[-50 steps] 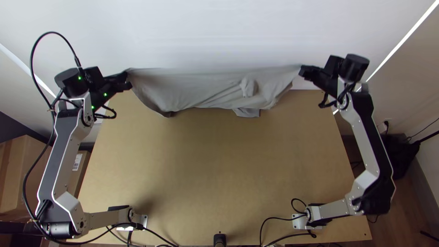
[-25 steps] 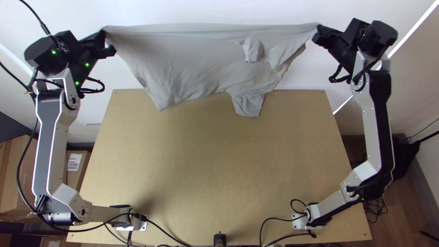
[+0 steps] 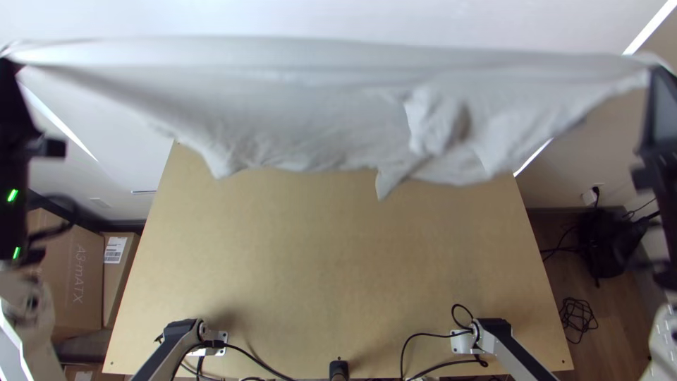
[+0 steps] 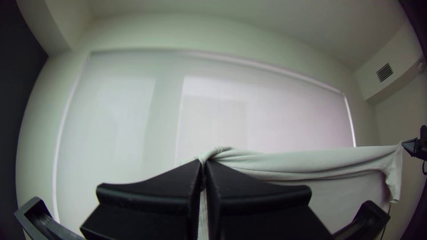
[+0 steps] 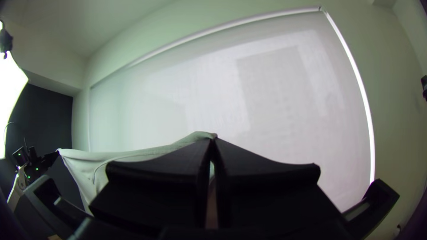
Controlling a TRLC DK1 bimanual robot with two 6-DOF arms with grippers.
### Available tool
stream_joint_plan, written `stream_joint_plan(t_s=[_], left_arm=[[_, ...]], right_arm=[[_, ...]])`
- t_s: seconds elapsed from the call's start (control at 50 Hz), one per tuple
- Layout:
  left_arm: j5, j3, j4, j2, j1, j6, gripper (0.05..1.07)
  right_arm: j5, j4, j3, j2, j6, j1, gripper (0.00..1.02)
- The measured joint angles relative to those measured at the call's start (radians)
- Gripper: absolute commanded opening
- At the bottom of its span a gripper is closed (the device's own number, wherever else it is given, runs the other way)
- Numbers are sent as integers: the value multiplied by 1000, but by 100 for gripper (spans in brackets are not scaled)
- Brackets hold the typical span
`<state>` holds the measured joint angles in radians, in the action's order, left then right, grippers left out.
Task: Fold the t-shirt
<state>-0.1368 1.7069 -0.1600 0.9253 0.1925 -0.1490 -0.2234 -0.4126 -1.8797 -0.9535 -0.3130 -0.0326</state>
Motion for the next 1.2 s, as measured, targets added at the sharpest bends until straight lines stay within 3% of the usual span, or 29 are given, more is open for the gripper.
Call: stream_joint_plan(t_s=[0.36,0.48,0.76,0.94,1.2], left_arm=[[5,-161,-155,-253,-2,-34,7],[-17,-332,-179,-289,-12,-50,7],[-115,-867,-187,-369,-14,-61,7],[-187,-1107,-75,-209,-23,-60,7],[-194,-1100,178,217,-61,-60,7]], right_arm=[[0,-98,152,222,-50,1,2],[-9,-96,313,229,-57,-2,2],[-3,41,861,237,-61,-96,2],[1,187,1098,133,-88,-124,2],[19,421,1118,-235,-118,-131,2]])
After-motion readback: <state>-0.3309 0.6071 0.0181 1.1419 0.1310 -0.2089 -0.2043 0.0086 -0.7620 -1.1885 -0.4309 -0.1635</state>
